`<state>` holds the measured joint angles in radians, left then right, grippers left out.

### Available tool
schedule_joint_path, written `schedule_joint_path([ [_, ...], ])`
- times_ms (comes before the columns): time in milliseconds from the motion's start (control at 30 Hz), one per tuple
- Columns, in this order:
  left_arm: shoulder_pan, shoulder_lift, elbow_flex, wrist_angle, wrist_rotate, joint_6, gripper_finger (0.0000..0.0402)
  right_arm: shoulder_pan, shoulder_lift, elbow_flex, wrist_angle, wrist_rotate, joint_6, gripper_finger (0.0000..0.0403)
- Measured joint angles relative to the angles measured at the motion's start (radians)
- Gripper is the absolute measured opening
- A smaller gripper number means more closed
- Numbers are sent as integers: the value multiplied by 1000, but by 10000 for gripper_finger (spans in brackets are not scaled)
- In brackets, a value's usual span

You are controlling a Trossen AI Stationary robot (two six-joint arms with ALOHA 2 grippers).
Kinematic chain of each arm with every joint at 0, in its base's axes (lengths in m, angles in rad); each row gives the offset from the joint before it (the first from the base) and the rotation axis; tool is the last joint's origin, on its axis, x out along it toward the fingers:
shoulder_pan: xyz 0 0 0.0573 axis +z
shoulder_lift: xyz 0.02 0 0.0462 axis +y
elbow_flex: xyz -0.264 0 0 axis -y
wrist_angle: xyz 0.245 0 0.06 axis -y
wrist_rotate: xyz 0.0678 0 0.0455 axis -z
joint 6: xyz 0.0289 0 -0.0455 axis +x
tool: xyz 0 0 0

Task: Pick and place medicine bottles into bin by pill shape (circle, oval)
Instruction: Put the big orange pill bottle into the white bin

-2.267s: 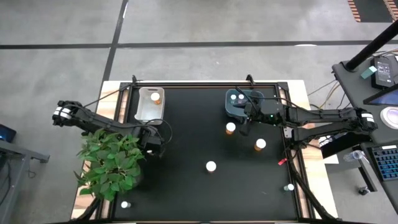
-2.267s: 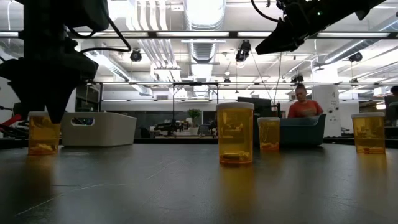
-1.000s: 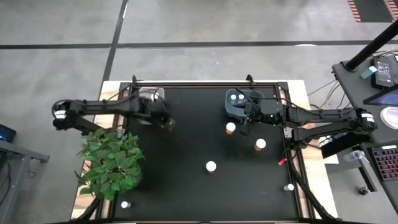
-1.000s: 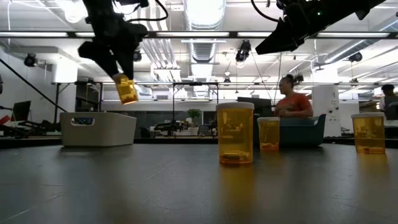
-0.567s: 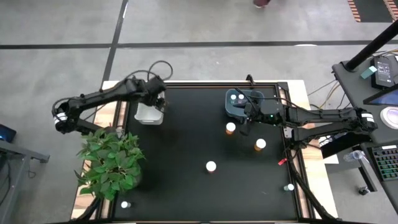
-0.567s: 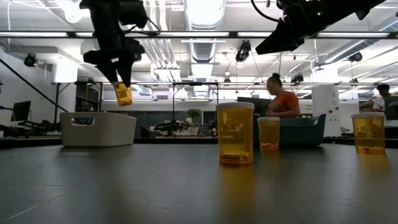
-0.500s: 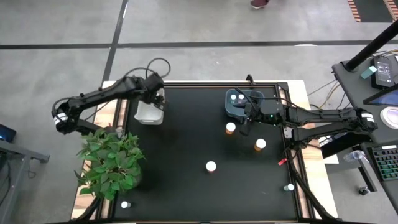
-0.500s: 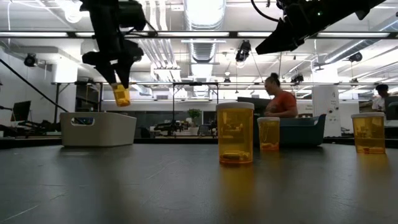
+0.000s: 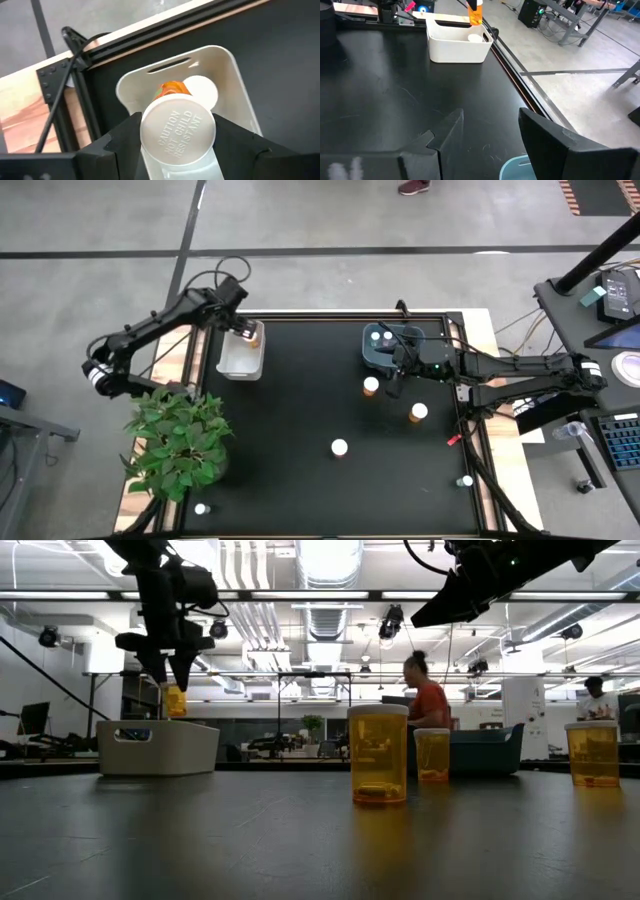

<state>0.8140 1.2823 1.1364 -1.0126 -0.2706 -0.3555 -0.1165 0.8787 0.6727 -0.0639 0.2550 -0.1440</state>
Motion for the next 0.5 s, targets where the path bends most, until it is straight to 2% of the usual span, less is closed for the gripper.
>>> schedule_joint_path([
  [500,44,0,-101,12,4,6,192,0,0,0,-2,0,-5,185],
])
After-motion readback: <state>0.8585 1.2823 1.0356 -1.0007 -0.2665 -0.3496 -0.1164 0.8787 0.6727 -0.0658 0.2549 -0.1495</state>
